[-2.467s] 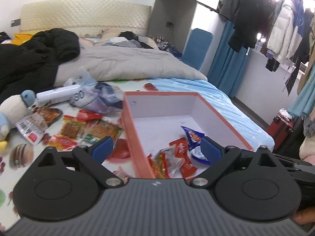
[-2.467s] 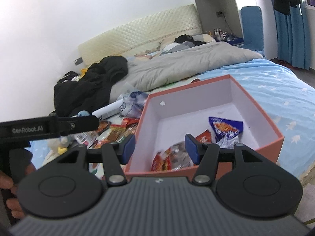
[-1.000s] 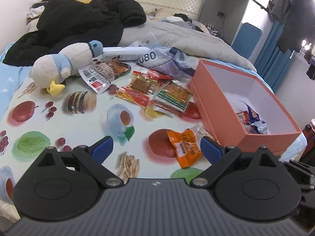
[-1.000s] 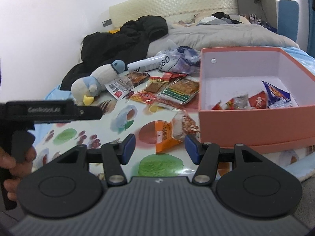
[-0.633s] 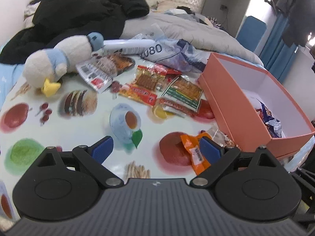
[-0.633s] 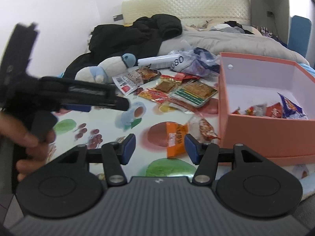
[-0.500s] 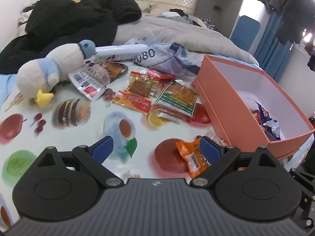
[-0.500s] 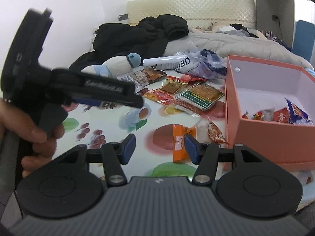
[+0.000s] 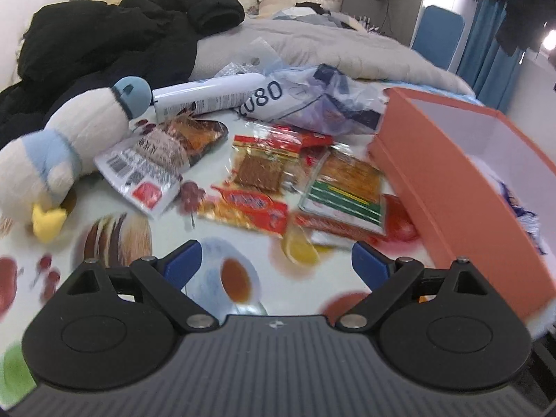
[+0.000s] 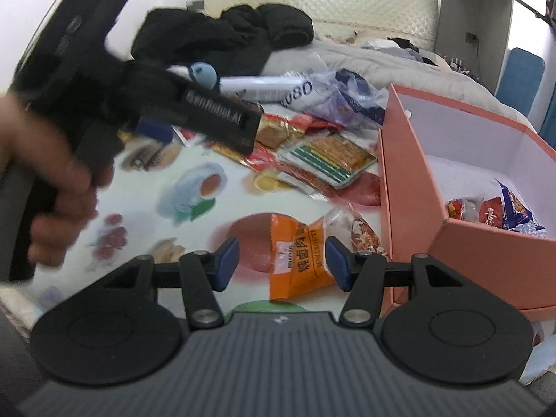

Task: Organize snacks
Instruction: 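Lower the right tool onto the orange snack bag while the left lowers onto the jerky pack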

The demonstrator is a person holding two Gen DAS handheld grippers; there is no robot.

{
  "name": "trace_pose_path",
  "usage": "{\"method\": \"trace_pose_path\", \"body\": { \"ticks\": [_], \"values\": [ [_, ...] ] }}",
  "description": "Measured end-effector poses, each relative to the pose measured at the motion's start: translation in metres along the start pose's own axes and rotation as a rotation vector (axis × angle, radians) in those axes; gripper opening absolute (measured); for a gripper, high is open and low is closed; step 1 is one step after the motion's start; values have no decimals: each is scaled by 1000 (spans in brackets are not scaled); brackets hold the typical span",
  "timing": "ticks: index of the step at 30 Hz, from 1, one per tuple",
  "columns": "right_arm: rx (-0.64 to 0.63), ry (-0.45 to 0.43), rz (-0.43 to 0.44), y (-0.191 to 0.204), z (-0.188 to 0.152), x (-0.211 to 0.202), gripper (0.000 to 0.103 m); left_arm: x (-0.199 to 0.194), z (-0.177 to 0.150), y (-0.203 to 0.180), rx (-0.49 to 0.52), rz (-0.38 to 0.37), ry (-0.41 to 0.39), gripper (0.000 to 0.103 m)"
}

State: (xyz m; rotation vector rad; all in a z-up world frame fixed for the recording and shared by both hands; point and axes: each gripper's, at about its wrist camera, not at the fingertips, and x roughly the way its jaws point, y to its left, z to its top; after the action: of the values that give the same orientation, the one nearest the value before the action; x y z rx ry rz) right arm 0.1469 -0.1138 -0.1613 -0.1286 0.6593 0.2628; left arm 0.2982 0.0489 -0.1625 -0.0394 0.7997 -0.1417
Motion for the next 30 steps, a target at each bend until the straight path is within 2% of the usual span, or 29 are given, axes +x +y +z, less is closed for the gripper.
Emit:
{"method": "trace_pose_path", "body": {
  "ticks": [7, 13, 20, 24, 26, 28, 30],
  "values": [
    [-81, -31, -80, 9, 1, 6, 57, 67, 42, 12, 59, 32, -3, 95],
    [-204, -67, -196, 15, 16, 17, 57, 114, 69, 9, 100, 35, 42, 92],
    [-234, 6, -201, 5, 19, 45, 55, 146, 76, 1, 170, 35, 75, 89],
    [-263, 40, -193, 7, 15, 52, 56, 160, 79, 0, 190, 57, 88, 82],
    [-260, 59, -186, 8, 12, 56, 57, 168, 82, 1, 195, 67, 111, 74],
    [-268, 65, -184, 9, 10, 60, 57, 174, 84, 4, 185, 53, 140, 60],
    [-256, 70, -171, 8, 10, 61, 60, 174, 84, 5, 179, 35, 141, 57]
  ]
}}
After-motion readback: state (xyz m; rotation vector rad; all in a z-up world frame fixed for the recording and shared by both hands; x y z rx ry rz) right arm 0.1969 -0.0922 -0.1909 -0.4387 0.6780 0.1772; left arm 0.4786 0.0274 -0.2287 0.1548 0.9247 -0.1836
